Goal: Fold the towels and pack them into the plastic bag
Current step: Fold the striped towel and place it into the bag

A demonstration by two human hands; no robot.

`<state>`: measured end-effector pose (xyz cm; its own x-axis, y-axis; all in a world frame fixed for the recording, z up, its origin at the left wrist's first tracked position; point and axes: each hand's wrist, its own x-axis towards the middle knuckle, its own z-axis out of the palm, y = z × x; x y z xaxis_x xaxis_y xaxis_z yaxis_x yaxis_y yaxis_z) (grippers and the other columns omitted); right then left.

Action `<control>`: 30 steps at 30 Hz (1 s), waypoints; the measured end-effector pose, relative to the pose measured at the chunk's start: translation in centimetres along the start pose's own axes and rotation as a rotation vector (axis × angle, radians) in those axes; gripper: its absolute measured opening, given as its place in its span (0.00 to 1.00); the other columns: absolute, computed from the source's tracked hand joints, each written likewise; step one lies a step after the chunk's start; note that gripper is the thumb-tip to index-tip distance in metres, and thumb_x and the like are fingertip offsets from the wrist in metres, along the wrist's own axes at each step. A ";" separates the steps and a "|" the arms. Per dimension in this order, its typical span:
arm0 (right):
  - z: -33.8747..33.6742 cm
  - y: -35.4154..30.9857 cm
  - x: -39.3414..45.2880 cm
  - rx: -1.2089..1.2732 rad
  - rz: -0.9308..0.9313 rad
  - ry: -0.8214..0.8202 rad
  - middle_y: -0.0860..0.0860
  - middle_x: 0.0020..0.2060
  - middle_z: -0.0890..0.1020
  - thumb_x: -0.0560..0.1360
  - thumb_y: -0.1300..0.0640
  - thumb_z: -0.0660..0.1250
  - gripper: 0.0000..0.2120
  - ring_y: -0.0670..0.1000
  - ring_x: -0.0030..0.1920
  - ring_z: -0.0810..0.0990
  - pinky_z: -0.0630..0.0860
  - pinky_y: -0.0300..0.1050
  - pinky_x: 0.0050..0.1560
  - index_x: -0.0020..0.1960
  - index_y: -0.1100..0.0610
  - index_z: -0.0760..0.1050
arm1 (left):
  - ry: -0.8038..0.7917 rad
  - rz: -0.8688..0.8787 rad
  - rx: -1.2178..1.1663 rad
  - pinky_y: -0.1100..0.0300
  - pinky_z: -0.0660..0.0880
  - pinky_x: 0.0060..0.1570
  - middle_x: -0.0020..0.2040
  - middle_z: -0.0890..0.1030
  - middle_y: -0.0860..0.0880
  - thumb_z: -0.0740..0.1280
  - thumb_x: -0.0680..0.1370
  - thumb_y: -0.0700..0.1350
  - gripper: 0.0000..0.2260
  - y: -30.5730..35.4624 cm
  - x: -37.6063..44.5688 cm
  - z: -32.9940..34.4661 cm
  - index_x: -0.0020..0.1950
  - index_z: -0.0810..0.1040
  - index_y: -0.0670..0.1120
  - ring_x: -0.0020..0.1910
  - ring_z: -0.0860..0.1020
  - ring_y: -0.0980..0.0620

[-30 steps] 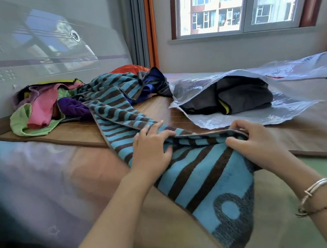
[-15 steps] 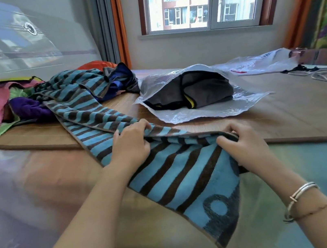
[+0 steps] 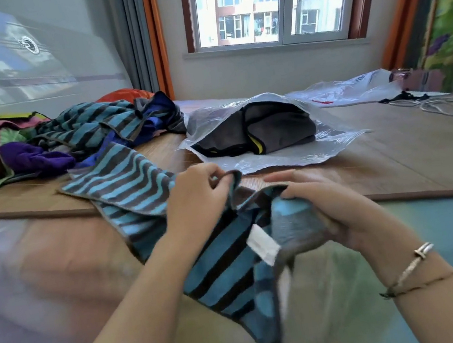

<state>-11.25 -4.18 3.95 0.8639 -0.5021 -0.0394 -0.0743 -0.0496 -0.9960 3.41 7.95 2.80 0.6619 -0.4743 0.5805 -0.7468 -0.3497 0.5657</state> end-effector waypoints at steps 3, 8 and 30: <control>1.9 -0.1 0.3 -0.069 -0.077 -0.143 0.55 0.37 0.83 0.79 0.66 0.56 0.20 0.54 0.35 0.82 0.77 0.42 0.30 0.62 0.46 0.73 | -0.185 -0.181 -0.339 0.56 0.75 0.42 0.37 0.84 0.46 0.71 0.75 0.49 0.06 1.3 -1.0 -0.4 0.44 0.83 0.47 0.37 0.81 0.51; 3.6 0.3 0.9 -0.218 -0.113 -0.143 0.54 0.36 0.85 0.78 0.62 0.63 0.16 0.54 0.35 0.85 0.76 0.39 0.28 0.61 0.45 0.69 | -0.426 -0.258 -0.536 0.62 0.78 0.54 0.50 0.85 0.51 0.68 0.77 0.42 0.11 0.0 -2.0 -3.2 0.59 0.80 0.49 0.50 0.83 0.56; 8.1 0.6 2.5 -0.365 -0.720 0.348 0.48 0.28 0.74 0.76 0.63 0.57 0.09 0.43 0.26 0.70 0.68 0.40 0.27 0.47 0.51 0.73 | 0.123 -0.104 0.186 0.53 0.76 0.51 0.41 0.81 0.57 0.66 0.77 0.43 0.06 -9.6 -1.5 -7.1 0.48 0.79 0.54 0.44 0.79 0.56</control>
<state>-5.08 1.48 2.56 0.5654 -0.4746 0.6746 0.2244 -0.6986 -0.6795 10.04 17.75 0.65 0.7305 -0.3294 0.5982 -0.6654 -0.5402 0.5152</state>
